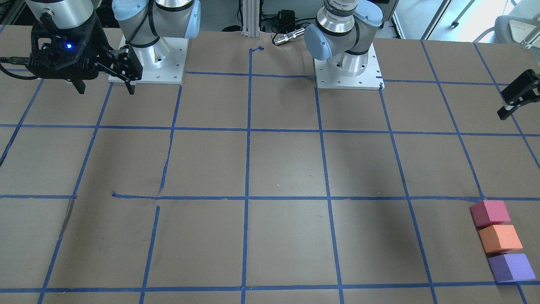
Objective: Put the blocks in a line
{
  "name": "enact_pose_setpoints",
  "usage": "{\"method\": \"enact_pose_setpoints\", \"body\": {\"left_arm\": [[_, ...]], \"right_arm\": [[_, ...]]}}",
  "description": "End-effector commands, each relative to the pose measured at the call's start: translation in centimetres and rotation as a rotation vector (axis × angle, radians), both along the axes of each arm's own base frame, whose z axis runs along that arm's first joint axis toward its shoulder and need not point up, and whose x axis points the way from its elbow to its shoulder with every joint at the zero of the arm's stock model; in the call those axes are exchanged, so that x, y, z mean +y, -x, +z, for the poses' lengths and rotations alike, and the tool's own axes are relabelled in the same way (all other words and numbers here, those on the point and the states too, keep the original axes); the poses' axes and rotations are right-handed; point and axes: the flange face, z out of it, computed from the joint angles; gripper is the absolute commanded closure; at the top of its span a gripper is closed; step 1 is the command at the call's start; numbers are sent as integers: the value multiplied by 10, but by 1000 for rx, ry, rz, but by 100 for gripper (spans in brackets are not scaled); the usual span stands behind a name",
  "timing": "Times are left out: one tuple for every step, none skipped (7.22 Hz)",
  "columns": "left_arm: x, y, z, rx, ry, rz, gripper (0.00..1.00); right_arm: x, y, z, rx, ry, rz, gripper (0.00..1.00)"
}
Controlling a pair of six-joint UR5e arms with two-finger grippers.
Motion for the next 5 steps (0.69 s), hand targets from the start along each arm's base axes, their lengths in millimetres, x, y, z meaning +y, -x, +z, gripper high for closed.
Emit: {"method": "enact_pose_setpoints", "body": {"left_arm": [[-4,72,4,36,19,13,0],[-7,111,4,49,16,95,0],[-9,156,0,55,4,99,0],[-11,208,-14,50,-19,85,0],[-11,251,-19,54,-10,101,0]], "right_arm": [[8,-3,4,-7,2,4,0],[13,-14,4,-39,1,22,0],[14,-22,4,-66,4,34,0],[13,-21,4,-56,6,38,0],[12,-21,4,-60,6,41,0]]}}
